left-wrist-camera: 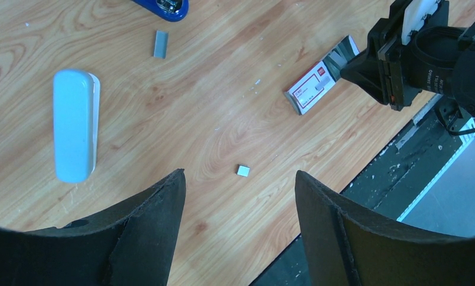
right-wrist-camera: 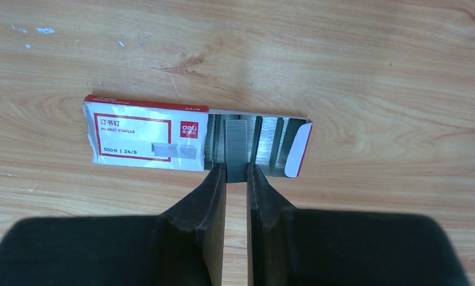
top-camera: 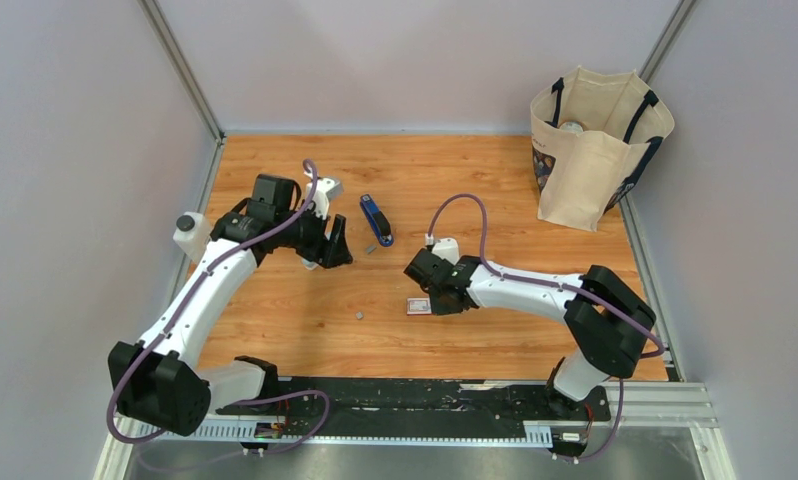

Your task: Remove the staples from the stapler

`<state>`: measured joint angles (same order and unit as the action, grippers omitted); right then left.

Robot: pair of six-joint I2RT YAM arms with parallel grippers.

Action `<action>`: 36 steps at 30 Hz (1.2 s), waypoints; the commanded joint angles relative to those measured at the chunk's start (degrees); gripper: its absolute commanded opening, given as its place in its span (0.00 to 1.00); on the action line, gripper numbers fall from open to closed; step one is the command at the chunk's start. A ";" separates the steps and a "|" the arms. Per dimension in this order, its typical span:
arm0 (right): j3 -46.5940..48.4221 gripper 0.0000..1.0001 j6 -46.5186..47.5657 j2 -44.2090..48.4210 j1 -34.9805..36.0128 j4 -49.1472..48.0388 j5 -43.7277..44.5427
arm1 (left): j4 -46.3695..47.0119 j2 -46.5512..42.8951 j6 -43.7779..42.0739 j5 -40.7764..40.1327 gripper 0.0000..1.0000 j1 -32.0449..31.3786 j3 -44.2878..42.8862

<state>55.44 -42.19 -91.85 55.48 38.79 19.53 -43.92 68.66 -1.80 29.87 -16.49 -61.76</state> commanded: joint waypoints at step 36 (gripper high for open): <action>4.32 0.05 -1.93 2.82 1.56 3.40 2.88 | 1.21 -3.36 -1.27 1.33 0.75 -0.30 1.55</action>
<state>57.17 -43.09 -91.64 56.58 41.47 20.69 -43.90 67.02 -1.85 30.09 -16.53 -60.34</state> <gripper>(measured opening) 0.164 0.756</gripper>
